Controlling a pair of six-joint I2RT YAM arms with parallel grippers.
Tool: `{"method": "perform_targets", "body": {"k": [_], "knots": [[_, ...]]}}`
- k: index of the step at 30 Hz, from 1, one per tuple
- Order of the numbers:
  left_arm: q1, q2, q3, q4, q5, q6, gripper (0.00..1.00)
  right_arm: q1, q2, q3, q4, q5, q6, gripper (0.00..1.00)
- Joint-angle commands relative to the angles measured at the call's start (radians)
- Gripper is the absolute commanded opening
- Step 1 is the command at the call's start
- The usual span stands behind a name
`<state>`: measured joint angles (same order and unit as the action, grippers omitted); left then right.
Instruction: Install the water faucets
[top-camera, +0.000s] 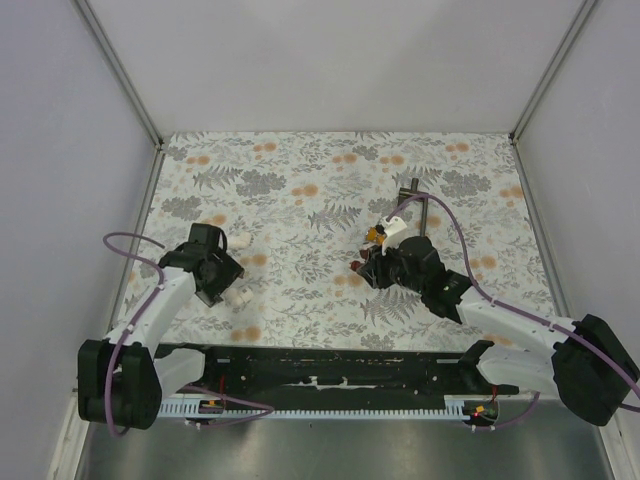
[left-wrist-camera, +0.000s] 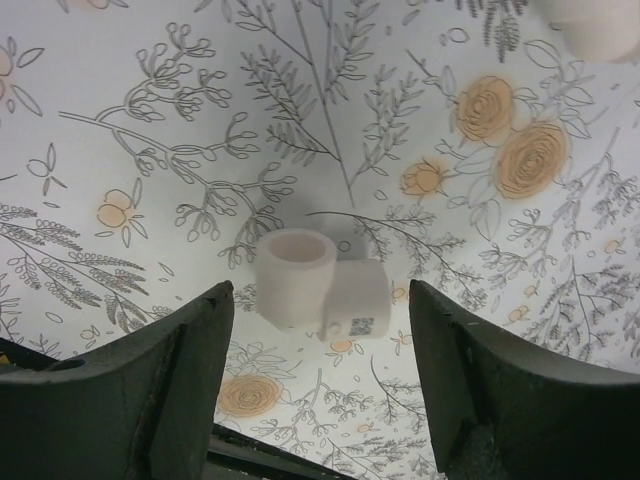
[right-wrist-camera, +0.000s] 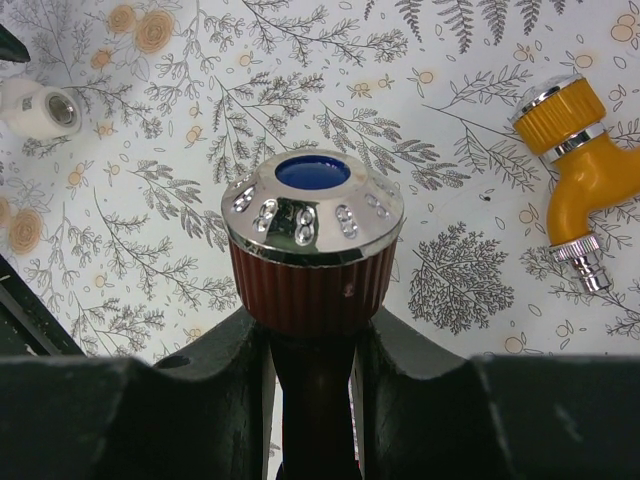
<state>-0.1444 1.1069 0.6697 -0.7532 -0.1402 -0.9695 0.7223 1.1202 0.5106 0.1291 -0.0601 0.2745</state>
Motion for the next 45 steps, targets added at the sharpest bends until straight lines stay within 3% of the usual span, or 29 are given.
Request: {"method": "perform_targets", "body": {"k": [1, 16, 20, 26, 33, 39, 45], "knots": [[0.039, -0.002, -0.042, 0.058, 0.030, 0.031, 0.74, -0.001, -0.008, 0.052, -0.002, -0.024, 0.034, 0.00], [0.039, 0.079, -0.096, 0.129, 0.011, 0.014, 0.54, -0.001, -0.010, 0.052, -0.019, -0.035, 0.051, 0.00], [0.039, 0.100, -0.090, 0.124, 0.024, 0.026, 0.40, -0.001, -0.016, 0.057, -0.028, -0.032, 0.046, 0.00], [0.032, 0.033, -0.064, 0.075, -0.005, 0.074, 0.02, -0.001, -0.020, 0.051, -0.023, -0.026, 0.045, 0.00], [-0.185, 0.005, 0.146, -0.118, -0.349, 0.156, 0.02, -0.001, -0.020, 0.032, 0.003, -0.023, 0.049, 0.00], [-0.470, 0.262, 0.352, -0.361, -0.755, 0.120, 0.02, -0.001, -0.037, 0.023, 0.009, -0.018, 0.049, 0.00], [-0.583, 0.500, 0.494, -0.517, -0.981, 0.029, 0.02, -0.001, -0.079, 0.003, -0.002, 0.002, 0.043, 0.00]]}}
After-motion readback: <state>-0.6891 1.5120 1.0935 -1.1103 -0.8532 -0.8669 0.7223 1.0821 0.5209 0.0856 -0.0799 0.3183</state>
